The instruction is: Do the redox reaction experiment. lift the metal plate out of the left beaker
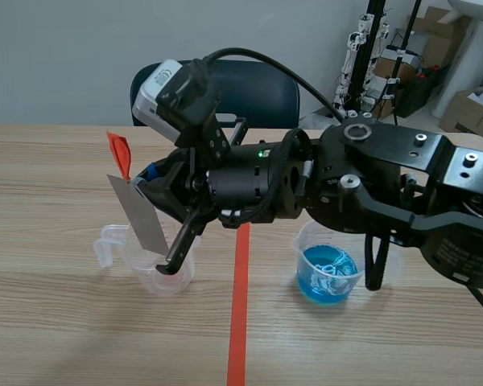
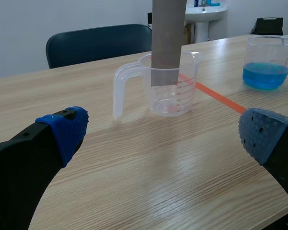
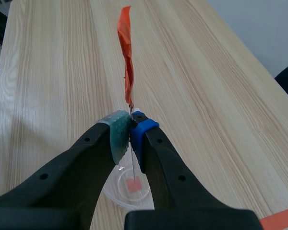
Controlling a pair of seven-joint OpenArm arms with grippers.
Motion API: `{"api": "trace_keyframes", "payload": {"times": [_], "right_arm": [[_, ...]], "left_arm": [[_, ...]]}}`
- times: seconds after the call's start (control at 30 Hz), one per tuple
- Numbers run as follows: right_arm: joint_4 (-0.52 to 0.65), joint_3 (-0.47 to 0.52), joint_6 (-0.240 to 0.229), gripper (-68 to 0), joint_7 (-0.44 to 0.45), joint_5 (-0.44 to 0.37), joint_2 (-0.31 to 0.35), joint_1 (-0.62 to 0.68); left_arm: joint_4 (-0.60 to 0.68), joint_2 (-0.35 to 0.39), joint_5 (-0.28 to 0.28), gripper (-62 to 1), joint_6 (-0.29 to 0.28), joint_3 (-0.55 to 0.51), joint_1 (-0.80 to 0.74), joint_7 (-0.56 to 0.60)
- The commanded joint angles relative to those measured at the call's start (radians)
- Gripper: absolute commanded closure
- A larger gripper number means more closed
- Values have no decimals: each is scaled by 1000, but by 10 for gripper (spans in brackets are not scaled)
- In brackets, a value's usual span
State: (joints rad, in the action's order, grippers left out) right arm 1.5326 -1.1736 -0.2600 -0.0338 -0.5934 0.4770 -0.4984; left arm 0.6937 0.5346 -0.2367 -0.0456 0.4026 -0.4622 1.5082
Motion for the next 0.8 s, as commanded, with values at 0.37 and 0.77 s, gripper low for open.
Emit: {"api": "trace_keyframes", "payload": {"times": [0.37,0.77], "right_arm": [[137,83,-12,-19,-77,-48,31,-18],[207,127,-26,-19,-127,-213,89,-78]], "left_arm": [[7,0,-5,-623,-2,-8,-1,46],[7,0,-6,-623,-2,-8,-1,46]]}}
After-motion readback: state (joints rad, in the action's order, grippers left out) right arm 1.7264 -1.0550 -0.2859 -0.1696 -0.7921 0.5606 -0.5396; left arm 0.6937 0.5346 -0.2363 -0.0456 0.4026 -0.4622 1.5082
